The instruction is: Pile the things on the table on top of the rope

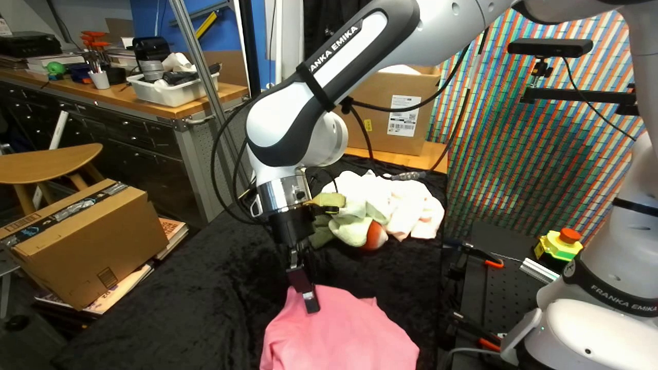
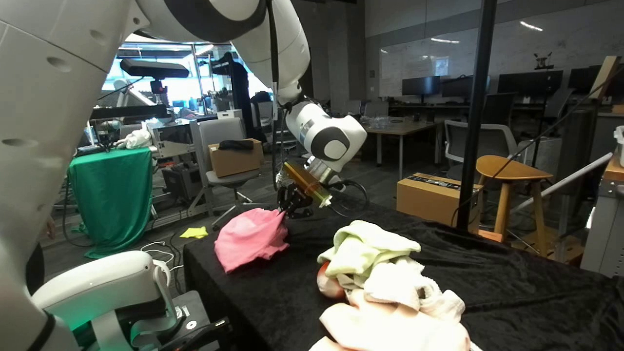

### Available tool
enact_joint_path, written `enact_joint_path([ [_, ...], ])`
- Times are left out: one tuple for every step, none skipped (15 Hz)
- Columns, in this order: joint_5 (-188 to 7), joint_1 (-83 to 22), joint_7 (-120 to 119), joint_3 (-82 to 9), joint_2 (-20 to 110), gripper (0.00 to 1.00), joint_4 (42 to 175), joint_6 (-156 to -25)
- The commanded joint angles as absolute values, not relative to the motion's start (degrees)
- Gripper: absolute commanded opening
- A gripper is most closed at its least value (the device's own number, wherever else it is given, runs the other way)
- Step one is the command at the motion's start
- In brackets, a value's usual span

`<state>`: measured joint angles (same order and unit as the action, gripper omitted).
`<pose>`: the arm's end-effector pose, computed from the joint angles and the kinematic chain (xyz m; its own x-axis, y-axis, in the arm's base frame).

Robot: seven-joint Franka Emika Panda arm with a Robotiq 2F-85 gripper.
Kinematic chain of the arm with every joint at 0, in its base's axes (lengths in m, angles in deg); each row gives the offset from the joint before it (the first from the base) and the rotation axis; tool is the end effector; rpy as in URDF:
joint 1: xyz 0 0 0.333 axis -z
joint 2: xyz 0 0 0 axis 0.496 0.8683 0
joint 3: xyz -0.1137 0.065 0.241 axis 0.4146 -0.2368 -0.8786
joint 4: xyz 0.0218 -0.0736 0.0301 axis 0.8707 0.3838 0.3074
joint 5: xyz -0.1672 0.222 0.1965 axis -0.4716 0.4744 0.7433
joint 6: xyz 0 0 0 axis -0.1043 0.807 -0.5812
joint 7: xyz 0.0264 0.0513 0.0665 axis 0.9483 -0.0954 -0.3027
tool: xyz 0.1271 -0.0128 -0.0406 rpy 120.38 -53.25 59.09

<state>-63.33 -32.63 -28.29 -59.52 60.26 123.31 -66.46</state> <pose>0.4659 0.2339 0.1960 0.7698 0.5746 -0.2778 0.3326 -0.7327 -0.5938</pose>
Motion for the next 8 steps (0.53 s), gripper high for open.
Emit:
enact_joint_path([
  [-60.81, -31.45, -31.39, -58.85, 57.79, 0.06, 122.35, -62.38],
  [-60.42, -30.99, -32.19, -58.73, 57.03, 0.07, 122.50, -62.01],
  [-59.72, -30.35, -33.27, -58.64, 56.31, 0.06, 122.46, -61.06],
  [-58.87, -29.60, -34.56, -58.57, 55.25, 0.07, 122.63, -60.15],
  [-58.06, -29.04, -35.75, -58.39, 54.61, 0.07, 122.58, -59.18],
  [-57.30, -28.45, -37.01, -58.16, 53.89, 0.07, 122.52, -58.19],
  [-56.30, -27.77, -38.31, -57.83, 52.89, 0.06, 122.70, -57.14],
  [-55.37, -27.12, -39.58, -57.37, 51.69, 0.07, 123.03, -56.33],
])
